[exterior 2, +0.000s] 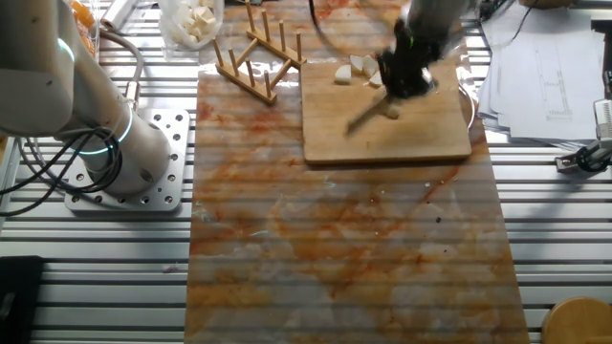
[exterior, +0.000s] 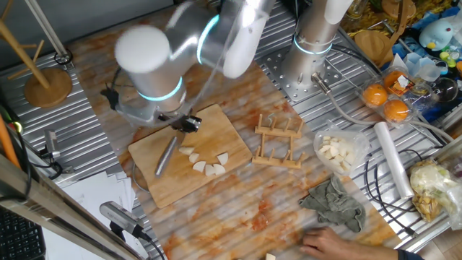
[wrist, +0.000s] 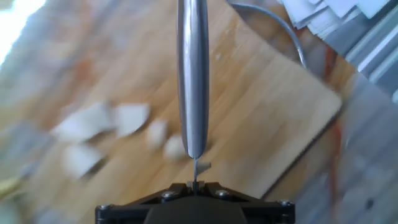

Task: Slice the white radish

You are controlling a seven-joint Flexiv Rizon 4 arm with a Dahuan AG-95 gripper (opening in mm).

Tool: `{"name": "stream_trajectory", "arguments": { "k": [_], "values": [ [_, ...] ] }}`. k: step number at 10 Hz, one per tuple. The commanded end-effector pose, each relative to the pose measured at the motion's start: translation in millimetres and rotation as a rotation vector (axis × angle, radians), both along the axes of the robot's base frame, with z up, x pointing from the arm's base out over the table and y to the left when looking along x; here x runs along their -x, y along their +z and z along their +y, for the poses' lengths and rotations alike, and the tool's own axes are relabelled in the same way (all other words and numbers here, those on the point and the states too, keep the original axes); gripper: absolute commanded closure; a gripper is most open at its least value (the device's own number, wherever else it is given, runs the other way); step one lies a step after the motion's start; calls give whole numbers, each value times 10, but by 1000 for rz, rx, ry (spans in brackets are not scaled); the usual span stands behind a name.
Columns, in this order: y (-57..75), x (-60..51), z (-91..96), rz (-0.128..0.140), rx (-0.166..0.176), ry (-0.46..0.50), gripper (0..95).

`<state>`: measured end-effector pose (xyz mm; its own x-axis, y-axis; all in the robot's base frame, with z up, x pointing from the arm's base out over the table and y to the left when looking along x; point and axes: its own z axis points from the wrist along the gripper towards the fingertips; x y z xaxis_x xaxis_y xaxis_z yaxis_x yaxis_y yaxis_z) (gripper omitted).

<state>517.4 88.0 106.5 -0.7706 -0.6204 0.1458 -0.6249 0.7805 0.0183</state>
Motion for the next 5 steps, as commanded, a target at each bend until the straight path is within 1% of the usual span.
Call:
{"name": "stream_trajectory", "arguments": {
  "k": [1, 2, 3, 5],
  "values": [
    [1, -59, 80, 3, -12, -30, 950],
    [10, -71, 121, 18, -22, -46, 950],
    [21, -72, 143, 25, -20, -49, 950],
    [-42, -139, 224, 17, -20, -20, 950]
  ]
}}
